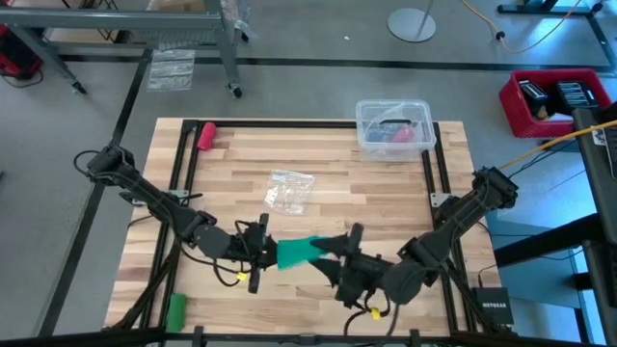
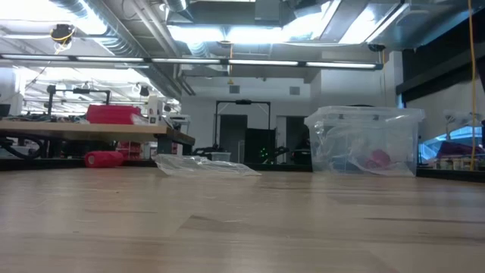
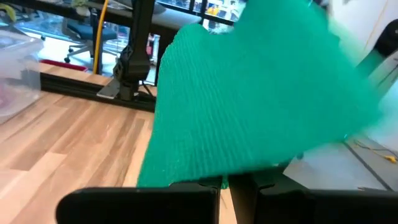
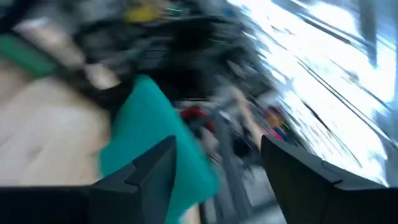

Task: Roll bandage
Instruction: Roll the green bandage

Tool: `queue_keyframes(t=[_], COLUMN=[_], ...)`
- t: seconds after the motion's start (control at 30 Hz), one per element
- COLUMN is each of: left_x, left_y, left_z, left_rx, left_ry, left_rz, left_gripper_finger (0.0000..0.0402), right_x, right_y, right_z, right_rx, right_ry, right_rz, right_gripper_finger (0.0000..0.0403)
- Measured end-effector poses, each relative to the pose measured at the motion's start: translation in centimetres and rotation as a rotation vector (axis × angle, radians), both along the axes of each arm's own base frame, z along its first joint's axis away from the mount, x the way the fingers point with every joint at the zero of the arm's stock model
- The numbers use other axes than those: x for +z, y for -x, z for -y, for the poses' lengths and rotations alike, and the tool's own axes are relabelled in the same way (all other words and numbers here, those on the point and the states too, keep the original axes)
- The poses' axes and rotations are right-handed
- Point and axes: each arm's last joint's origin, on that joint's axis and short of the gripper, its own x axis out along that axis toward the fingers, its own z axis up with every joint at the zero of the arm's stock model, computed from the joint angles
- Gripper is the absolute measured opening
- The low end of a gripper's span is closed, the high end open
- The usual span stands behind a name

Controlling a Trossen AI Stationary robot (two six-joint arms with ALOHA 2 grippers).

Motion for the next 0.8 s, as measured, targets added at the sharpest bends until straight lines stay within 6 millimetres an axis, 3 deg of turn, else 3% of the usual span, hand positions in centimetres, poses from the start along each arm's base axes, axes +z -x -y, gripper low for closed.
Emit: queue_keyframes(t=[0.17,0.3,0.57,0.8], left_x=[0.0,0.0,-0.2,-0.1], left_y=[0.0,0.1,0.4,0.4], left_z=[0.0,0.1,0.6,0.6], left_rx=[0.0,-0.003,-0.025,-0.027], left_ry=[-0.014,-0.016,-0.05,-0.054], left_rz=[-0.003,-0.003,-0.011,-0.011], left_gripper_finger=[0.0007,0.0007,0.0007,0.0007], right_x=[3.1,5.2,5.8,2.2], right_y=[0.0,1.2,3.8,4.9], right_z=[3.0,4.9,3.1,0.5], right_rx=[-0.417,-0.601,-0.531,-0.227], right_ry=[-0.106,-0.148,-0.158,-0.255], right_rz=[0.162,0.191,0.183,0.119], right_gripper_finger=[0.0236,0.0236,0.0237,0.0236])
